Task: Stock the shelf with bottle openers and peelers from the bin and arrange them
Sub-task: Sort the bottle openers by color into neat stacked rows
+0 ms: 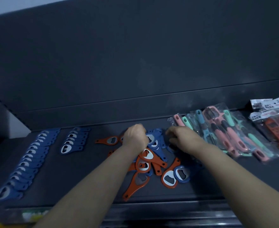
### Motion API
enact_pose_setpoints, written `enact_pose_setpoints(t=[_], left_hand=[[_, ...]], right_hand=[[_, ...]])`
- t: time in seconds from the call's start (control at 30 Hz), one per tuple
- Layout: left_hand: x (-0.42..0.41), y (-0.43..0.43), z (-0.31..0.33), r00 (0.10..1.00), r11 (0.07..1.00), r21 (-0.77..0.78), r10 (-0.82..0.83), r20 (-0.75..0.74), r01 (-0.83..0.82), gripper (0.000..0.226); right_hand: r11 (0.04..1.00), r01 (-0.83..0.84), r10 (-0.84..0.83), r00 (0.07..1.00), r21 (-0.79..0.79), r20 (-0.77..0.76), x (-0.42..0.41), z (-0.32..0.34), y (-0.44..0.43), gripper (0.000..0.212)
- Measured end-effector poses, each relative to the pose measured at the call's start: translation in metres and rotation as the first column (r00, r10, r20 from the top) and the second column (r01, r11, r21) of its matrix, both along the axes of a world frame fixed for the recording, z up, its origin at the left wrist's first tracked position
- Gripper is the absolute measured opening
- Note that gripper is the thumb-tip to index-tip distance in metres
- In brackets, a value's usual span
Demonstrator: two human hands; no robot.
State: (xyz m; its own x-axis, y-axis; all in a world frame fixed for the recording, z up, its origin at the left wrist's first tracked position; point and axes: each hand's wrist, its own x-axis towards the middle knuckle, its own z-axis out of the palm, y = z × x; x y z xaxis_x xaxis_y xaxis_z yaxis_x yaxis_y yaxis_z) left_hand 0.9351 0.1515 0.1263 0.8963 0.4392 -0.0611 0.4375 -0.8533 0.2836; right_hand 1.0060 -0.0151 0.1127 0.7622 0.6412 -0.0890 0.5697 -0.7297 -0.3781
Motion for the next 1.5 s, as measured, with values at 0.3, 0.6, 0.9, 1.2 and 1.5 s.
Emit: enact_pose_setpoints(t=[0.3, 0.6, 0.9, 1.2, 1.5], left_hand=[[0.003, 0.003, -0.009, 0.988, 0.954, -0.278, 0.138, 0.074, -0.112, 0.016], [-0.01, 0.025, -0.006, 0.916, 0.848, -0.502, 0.325, 0.234, -0.172, 0.009], [-0.056, 0.086, 0.005, 0.886, 0.88, -0.399, 0.381, 0.264, -0.26, 0.011], [-0.151, 0.193, -0.001, 0.911, 0.911, -0.262, 0.371, 0.181, -0.318, 0.017], [-0.169, 0.256, -0.016, 0.959, 0.973, -0.149, 0.203, 0.198, -0.175, 0.013]], right_hand=[[0.927, -0.159, 0.217, 0.966, -0.339, 0.14, 0.012, 0.015, -0.009, 0.048], [0.995, -0.043, 0.053, 0.991, -0.086, 0.123, 0.02, 0.008, -0.002, 0.027], [0.947, -0.025, 0.01, 0.999, 0.319, 0.051, -0.033, 0.034, 0.068, 0.033], [0.95, -0.114, 0.106, 0.993, 0.29, 0.042, -0.099, 0.029, 0.169, 0.025], [0.96, -0.079, 0.084, 0.996, 0.267, -0.007, -0.142, 0.014, 0.229, 0.014]])
